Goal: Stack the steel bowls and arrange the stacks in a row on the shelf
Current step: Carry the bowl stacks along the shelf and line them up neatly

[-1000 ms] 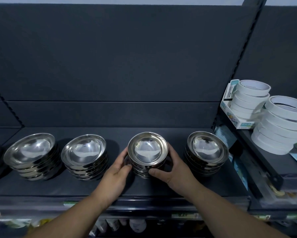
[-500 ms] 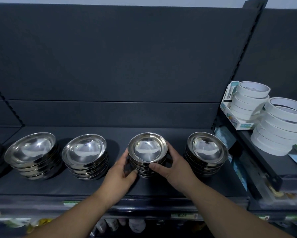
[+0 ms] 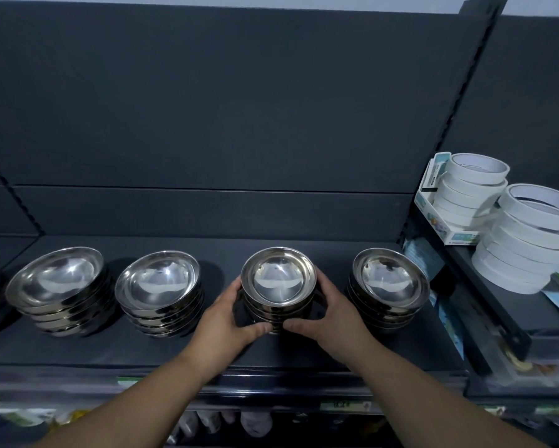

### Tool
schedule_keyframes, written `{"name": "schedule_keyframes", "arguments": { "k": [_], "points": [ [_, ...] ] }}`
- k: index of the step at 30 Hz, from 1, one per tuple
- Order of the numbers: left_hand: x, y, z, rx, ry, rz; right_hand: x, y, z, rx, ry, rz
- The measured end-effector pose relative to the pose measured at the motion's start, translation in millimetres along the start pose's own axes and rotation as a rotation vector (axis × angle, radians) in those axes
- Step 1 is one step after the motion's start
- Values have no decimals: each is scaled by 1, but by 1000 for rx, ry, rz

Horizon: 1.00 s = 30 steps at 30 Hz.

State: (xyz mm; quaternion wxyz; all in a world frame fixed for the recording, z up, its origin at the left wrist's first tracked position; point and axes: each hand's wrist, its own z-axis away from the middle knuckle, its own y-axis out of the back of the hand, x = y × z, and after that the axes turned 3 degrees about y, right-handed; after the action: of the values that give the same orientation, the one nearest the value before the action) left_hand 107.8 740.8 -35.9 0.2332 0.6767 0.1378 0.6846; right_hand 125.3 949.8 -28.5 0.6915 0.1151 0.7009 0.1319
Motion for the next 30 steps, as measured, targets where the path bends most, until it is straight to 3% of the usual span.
{"name": "schedule_keyframes", "arguments": {
  "k": [19,30],
  "points": [
    [3,-5,-1,38,-34,121,-6,1,-2,65,98,-16],
    [5,-8,3,60,-22,28,-1,-2,0,53,77,25]
  ]
}}
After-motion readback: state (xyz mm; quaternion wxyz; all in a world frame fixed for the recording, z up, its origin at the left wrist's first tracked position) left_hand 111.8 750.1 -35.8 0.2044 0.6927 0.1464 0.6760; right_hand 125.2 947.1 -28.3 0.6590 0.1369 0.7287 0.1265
